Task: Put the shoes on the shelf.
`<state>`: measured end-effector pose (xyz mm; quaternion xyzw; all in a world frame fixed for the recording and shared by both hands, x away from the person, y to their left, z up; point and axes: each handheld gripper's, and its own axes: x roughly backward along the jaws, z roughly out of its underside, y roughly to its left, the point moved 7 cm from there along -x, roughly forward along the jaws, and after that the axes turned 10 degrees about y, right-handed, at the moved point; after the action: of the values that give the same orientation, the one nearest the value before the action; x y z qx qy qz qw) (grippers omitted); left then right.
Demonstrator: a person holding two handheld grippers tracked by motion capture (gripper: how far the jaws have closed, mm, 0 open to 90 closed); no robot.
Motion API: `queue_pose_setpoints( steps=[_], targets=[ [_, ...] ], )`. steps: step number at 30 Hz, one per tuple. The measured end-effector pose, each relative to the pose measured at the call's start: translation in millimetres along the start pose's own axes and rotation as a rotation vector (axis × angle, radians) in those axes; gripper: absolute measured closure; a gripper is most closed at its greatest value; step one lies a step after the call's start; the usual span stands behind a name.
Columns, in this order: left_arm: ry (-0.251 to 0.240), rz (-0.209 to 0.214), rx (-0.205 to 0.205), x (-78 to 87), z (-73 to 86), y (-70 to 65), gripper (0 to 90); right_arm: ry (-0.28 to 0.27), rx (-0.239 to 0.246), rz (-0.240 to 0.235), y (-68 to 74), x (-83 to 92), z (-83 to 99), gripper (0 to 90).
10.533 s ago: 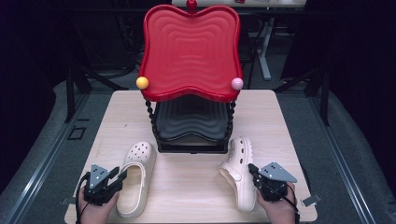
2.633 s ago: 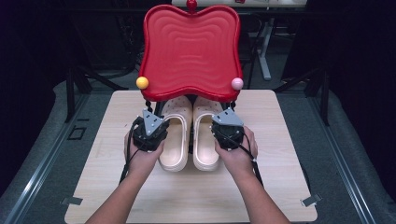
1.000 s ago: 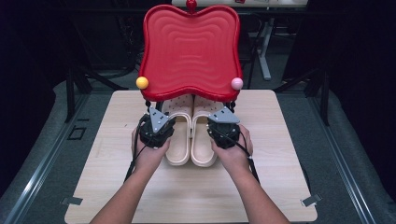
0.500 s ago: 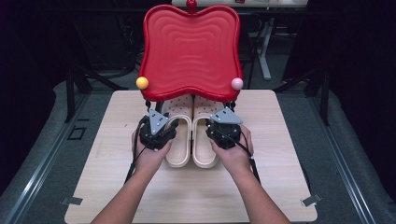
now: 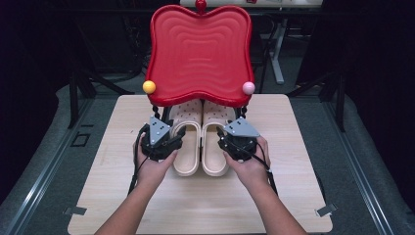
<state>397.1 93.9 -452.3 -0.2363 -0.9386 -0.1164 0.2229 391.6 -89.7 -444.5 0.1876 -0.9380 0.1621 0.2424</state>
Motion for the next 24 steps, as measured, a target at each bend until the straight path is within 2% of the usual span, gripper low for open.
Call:
queue_pose_setpoints(
  steps=[4, 7, 10, 11, 12, 19, 21, 24],
  targets=[
    [-0.008, 0.020, 0.022, 10.8, 4.4, 1.3, 52.4, -0.015, 0.014, -0.006, 0.2, 13.0, 3.2, 56.9],
    [-0.010, 0.035, 0.013, 18.9, 11.7, 1.5, 52.5, -0.066, 0.019, -0.058, 2.7, 24.4, 6.5, 52.2],
    [-0.016, 0.037, 0.007, 27.4, 20.4, 2.8, 53.6, -0.090, 0.038, -0.060, 3.2, 33.1, 12.8, 50.9],
    [-0.018, 0.043, 0.011, 30.2, 23.5, 3.2, 54.4, -0.085, 0.031, -0.066, 3.9, 35.9, 15.7, 50.5],
    [-0.016, 0.056, 0.017, 33.7, 27.7, 3.2, 55.9, -0.056, 0.022, -0.066, 3.8, 39.1, 20.0, 50.6],
    [-0.018, 0.085, 0.029, 48.3, 49.1, 1.9, 56.6, -0.076, -0.003, -0.106, 7.5, 53.5, 42.4, 51.5],
    [-0.017, 0.114, 0.041, 51.9, 56.1, -0.3, 56.5, -0.066, -0.005, -0.130, 11.0, 55.5, 48.0, 49.1],
    [-0.013, 0.133, 0.050, 57.1, 66.5, -3.1, 54.4, -0.058, -0.009, -0.137, 14.5, 58.0, 56.0, 44.4]
  ],
)
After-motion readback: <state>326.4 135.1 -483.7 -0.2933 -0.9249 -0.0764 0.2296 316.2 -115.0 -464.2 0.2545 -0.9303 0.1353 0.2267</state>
